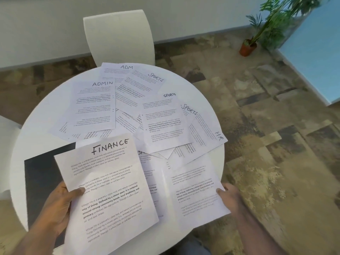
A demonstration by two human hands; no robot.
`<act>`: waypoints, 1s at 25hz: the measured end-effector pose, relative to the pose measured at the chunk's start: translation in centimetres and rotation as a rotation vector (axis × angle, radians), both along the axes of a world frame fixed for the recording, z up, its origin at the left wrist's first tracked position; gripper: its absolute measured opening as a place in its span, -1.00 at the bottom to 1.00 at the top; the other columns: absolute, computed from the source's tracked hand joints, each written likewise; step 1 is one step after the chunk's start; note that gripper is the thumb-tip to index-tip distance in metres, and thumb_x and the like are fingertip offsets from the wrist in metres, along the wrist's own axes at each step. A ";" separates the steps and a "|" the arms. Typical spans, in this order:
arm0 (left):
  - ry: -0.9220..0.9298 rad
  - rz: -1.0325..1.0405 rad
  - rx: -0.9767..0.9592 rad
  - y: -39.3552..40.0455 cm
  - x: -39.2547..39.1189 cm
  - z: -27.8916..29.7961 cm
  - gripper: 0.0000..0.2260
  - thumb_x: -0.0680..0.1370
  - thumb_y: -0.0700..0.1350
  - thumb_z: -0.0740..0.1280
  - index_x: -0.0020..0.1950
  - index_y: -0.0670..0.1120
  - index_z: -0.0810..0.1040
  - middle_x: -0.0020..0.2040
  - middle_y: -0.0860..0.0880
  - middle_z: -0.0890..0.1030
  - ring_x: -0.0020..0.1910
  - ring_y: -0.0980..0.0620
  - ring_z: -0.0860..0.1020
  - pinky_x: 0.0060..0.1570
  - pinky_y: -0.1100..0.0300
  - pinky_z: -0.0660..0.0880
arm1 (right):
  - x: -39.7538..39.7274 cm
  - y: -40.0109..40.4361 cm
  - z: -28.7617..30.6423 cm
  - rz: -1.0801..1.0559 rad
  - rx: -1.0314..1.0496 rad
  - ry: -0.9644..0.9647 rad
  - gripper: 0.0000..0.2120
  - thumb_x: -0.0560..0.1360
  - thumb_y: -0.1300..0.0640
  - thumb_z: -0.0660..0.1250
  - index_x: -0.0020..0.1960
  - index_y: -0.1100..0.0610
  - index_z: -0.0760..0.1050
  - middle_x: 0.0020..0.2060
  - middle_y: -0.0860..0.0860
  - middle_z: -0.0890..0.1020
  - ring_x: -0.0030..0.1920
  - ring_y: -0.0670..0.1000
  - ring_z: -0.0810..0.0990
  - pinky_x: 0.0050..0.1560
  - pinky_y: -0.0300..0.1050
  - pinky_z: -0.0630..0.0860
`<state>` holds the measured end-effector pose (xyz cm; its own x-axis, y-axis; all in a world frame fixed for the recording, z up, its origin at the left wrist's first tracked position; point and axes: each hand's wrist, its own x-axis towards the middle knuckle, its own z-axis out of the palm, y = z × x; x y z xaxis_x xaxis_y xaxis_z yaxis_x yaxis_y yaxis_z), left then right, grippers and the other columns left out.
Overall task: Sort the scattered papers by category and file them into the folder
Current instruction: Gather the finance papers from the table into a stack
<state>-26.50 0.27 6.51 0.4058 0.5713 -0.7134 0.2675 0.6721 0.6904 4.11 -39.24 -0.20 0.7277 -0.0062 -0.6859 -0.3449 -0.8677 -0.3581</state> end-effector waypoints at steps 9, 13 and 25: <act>-0.002 -0.014 -0.008 -0.2 0.9 0.4 -0.53 0.50 -0.46 0.27 0.37 -0.15 0.44 0.27 -0.26 0.59 0.08 -0.31 0.63 -0.09 -0.21 0.63 | 0.9 -7.0 2.4 0.035 -0.103 0.251 -0.88 0.59 0.17 0.34 0.02 0.19 0.62 -0.16 0.09 0.73 -0.16 0.12 0.72 -0.21 -0.10 0.59; 0.016 -0.007 -0.008 -0.2 1.3 0.4 -0.56 0.49 -0.47 0.27 0.26 -0.08 0.51 0.20 -0.23 0.63 -0.13 -0.18 0.71 -0.12 -0.21 0.63 | 0.6 -7.6 2.5 -0.009 -0.056 0.230 -0.91 0.58 0.21 0.36 -0.01 0.21 0.63 -0.20 0.11 0.74 -0.18 0.14 0.72 -0.24 -0.11 0.59; 0.046 0.051 -0.012 0.4 0.1 0.3 -0.61 0.49 -0.45 0.29 0.24 -0.11 0.49 0.21 -0.24 0.62 -0.19 -0.14 0.72 -0.17 -0.13 0.65 | 2.1 -4.2 2.1 0.135 0.053 0.266 -0.89 0.61 0.12 0.30 0.03 0.05 0.62 -0.14 -0.01 0.75 -0.11 0.07 0.72 -0.02 0.07 0.64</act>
<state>-26.44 0.69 6.77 0.3428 0.5818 -0.7375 0.2641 0.6937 0.6701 6.20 -43.43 1.92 0.5142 0.1197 -0.8493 -0.3151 -0.8946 -0.3168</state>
